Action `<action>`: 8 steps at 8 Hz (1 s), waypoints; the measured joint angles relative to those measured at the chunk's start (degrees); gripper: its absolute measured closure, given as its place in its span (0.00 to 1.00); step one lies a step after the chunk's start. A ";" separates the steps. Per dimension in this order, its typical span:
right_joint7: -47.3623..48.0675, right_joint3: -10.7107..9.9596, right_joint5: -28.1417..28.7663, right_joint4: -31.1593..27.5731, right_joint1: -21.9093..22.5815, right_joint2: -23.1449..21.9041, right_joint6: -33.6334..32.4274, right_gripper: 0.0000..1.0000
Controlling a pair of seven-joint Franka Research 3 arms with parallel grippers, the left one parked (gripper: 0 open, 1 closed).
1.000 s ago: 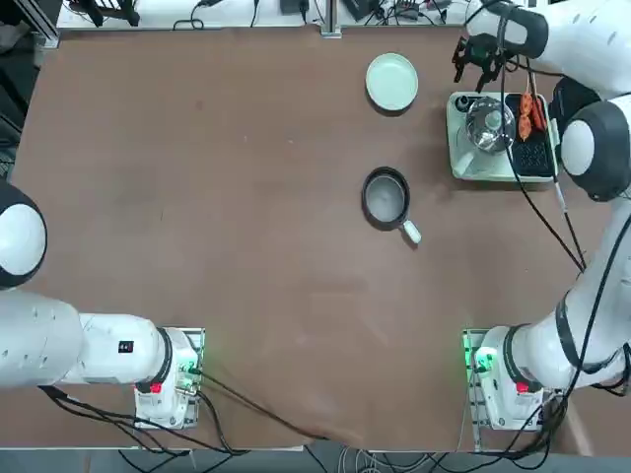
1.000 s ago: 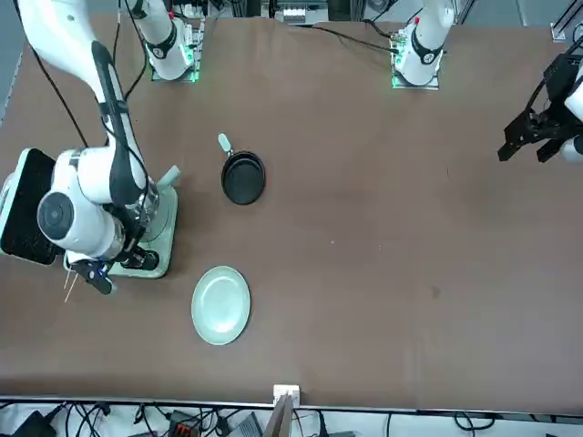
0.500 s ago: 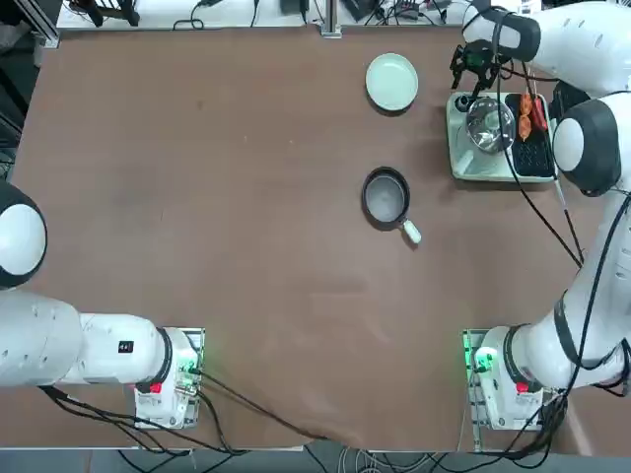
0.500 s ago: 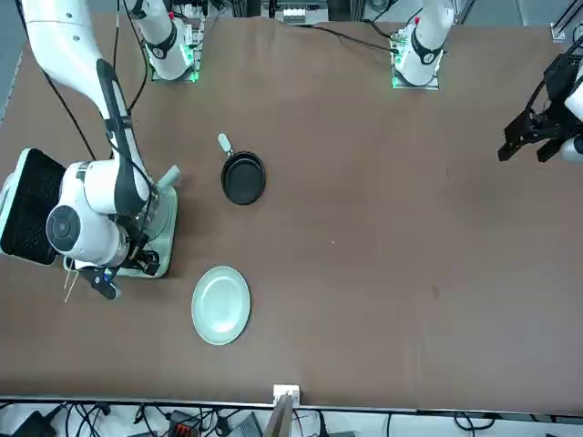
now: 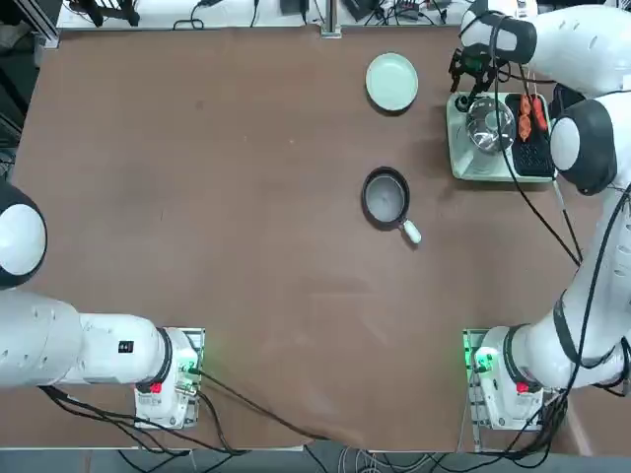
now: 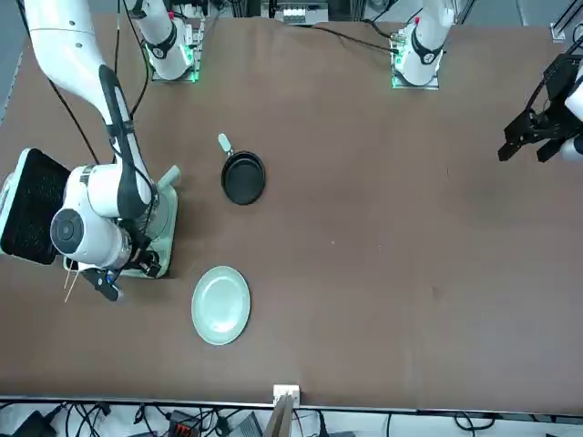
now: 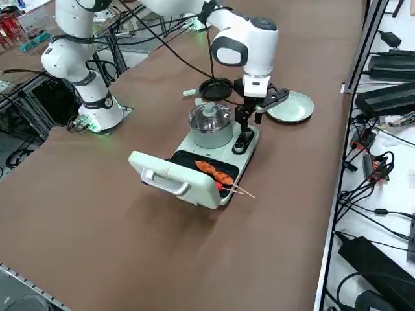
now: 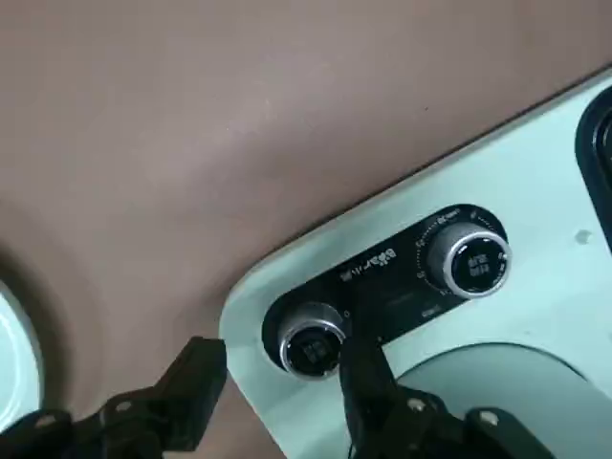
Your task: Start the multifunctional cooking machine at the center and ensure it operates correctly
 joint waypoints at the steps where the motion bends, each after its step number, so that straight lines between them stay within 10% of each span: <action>1: 0.00 -0.04 0.00 0.00 -0.04 0.14 0.08 0.26; 8: 0.01 -0.26 0.00 0.00 -0.45 0.80 0.11 0.40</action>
